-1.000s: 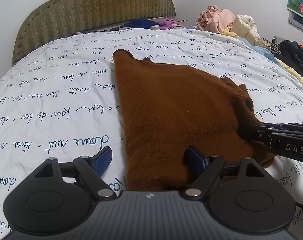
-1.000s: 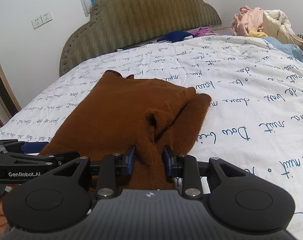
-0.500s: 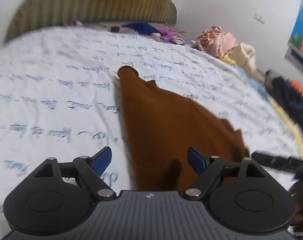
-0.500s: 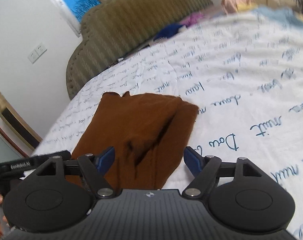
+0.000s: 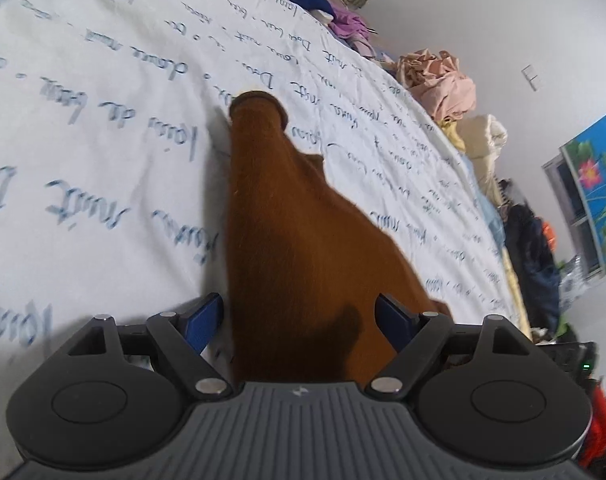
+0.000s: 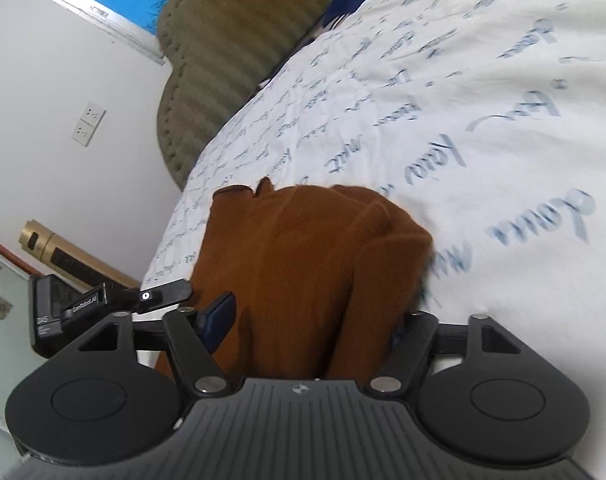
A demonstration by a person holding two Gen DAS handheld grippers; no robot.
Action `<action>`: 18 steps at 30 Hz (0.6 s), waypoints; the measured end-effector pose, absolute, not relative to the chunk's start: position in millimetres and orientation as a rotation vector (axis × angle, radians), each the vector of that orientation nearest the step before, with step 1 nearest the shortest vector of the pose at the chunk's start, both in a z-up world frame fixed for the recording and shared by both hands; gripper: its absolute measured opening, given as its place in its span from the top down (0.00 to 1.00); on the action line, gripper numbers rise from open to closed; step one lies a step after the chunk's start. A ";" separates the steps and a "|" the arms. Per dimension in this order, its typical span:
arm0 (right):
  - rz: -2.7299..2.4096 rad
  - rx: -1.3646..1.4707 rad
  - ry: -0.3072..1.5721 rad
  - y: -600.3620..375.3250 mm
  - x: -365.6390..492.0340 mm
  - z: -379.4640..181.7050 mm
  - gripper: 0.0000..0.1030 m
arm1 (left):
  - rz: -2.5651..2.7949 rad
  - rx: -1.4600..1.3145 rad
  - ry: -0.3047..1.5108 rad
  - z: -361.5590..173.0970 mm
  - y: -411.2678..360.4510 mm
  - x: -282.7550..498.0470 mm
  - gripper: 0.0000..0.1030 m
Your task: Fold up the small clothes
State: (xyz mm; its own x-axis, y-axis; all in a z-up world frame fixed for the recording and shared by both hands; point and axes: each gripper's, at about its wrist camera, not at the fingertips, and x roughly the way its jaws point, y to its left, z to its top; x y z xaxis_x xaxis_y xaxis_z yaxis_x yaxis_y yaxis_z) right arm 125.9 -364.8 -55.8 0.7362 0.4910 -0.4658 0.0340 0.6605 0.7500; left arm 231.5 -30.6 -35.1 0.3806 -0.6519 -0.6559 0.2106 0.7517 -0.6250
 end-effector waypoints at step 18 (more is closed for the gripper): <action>0.342 0.729 0.682 -358.0 175.5 -57.8 0.71 | -0.605 -0.511 0.992 -47.8 -59.8 290.0 0.83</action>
State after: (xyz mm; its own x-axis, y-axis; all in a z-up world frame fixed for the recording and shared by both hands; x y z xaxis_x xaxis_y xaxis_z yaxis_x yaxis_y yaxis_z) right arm 175.5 -358.0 -57.8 0.7348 0.5086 -0.4487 -0.0557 0.7046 0.7074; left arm 290.0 -59.8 -47.8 0.4113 -0.6762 -0.6113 0.2336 0.7264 -0.6463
